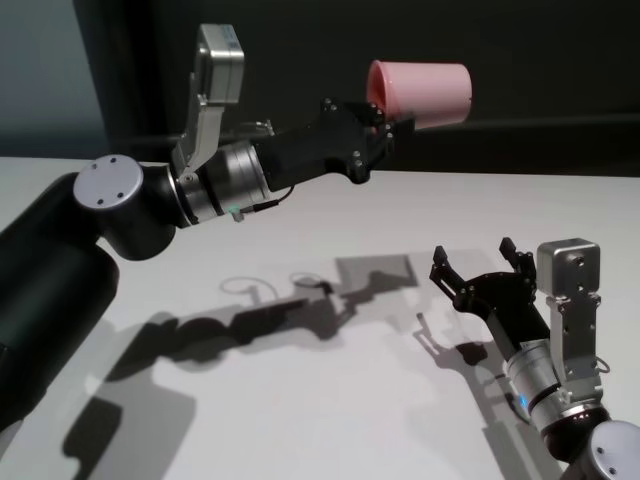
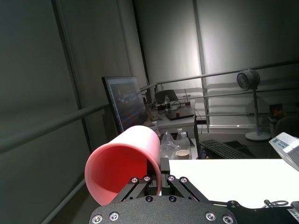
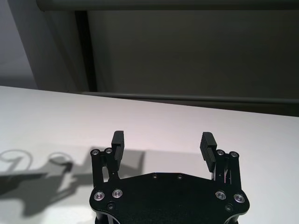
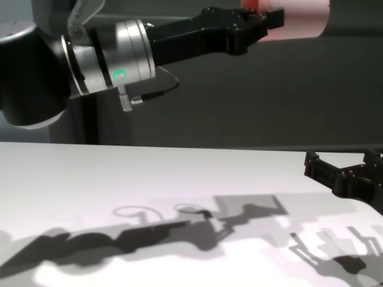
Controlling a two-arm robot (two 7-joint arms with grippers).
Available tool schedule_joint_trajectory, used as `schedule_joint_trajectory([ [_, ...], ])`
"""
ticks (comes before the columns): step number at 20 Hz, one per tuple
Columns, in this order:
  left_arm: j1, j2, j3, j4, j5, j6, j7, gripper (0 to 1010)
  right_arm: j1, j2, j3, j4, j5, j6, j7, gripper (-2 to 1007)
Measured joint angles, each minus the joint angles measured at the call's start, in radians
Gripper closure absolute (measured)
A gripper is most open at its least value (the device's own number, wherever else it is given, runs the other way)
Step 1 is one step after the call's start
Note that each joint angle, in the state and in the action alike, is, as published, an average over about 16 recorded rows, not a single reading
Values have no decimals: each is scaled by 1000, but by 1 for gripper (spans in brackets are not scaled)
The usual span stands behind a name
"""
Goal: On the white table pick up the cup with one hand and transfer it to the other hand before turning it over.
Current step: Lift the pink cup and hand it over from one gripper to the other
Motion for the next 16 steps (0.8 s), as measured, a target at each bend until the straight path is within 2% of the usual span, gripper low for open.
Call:
schedule_joint_trajectory([
  [11, -1, -2, 6, -1, 5, 5, 3, 958, 0, 0, 0, 0, 0, 0, 1, 5],
  [16, -1, -2, 6, -1, 6, 3, 2, 958, 9, -8, -2, 5, 5, 1, 18, 5],
])
